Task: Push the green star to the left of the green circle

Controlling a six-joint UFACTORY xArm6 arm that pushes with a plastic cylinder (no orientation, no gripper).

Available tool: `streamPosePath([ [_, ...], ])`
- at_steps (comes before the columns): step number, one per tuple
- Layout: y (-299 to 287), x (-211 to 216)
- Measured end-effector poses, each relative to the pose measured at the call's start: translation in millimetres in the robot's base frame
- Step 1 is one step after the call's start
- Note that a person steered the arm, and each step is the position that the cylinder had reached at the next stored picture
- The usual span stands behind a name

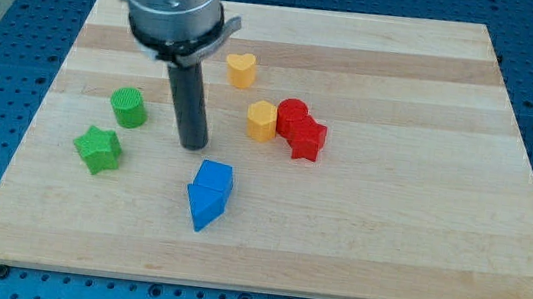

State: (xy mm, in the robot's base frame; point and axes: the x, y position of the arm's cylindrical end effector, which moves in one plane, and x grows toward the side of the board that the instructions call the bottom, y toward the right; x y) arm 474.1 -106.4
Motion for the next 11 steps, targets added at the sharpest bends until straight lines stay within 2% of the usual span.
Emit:
streamPosePath([
  [1, 0, 23],
  [2, -28, 44],
  [3, -74, 44],
  [5, -94, 1],
  [6, -102, 14],
  [8, -159, 16],
  [11, -144, -7],
])
